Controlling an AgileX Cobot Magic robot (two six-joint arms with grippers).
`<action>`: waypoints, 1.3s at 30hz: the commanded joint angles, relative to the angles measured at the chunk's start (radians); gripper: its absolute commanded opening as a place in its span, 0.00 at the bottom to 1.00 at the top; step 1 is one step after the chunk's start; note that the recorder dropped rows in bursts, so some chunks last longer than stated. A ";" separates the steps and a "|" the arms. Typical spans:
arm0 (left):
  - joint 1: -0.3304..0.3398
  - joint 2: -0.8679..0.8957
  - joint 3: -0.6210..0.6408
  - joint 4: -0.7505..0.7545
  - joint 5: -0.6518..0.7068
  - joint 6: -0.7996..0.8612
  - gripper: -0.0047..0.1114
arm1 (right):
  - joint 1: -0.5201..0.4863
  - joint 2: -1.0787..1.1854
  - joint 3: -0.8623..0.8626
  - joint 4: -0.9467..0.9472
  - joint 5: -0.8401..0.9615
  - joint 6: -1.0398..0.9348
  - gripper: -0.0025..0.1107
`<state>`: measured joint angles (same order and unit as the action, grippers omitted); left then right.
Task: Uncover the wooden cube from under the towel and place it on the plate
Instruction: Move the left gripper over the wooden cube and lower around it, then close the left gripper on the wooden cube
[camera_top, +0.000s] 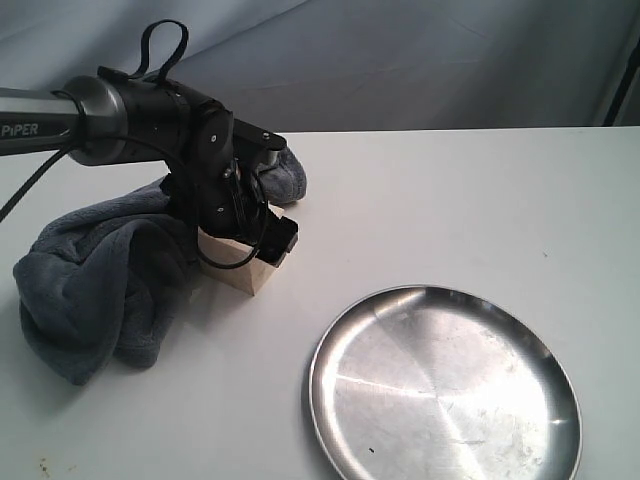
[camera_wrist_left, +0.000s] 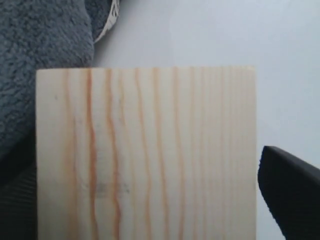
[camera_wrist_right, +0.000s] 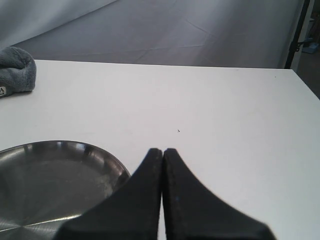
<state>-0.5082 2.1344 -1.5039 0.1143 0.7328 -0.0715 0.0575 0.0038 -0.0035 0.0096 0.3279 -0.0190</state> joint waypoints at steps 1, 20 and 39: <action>-0.002 0.005 -0.002 0.000 -0.004 -0.007 0.94 | 0.003 -0.004 0.004 0.000 -0.010 0.001 0.02; -0.002 0.068 -0.002 0.000 -0.003 -0.007 0.94 | 0.003 -0.004 0.004 0.000 -0.010 0.001 0.02; -0.002 0.063 -0.002 0.000 -0.019 -0.030 0.20 | 0.003 -0.004 0.004 0.000 -0.010 0.001 0.02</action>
<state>-0.5064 2.1987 -1.5039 0.1163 0.7269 -0.0941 0.0575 0.0038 -0.0035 0.0096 0.3279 -0.0190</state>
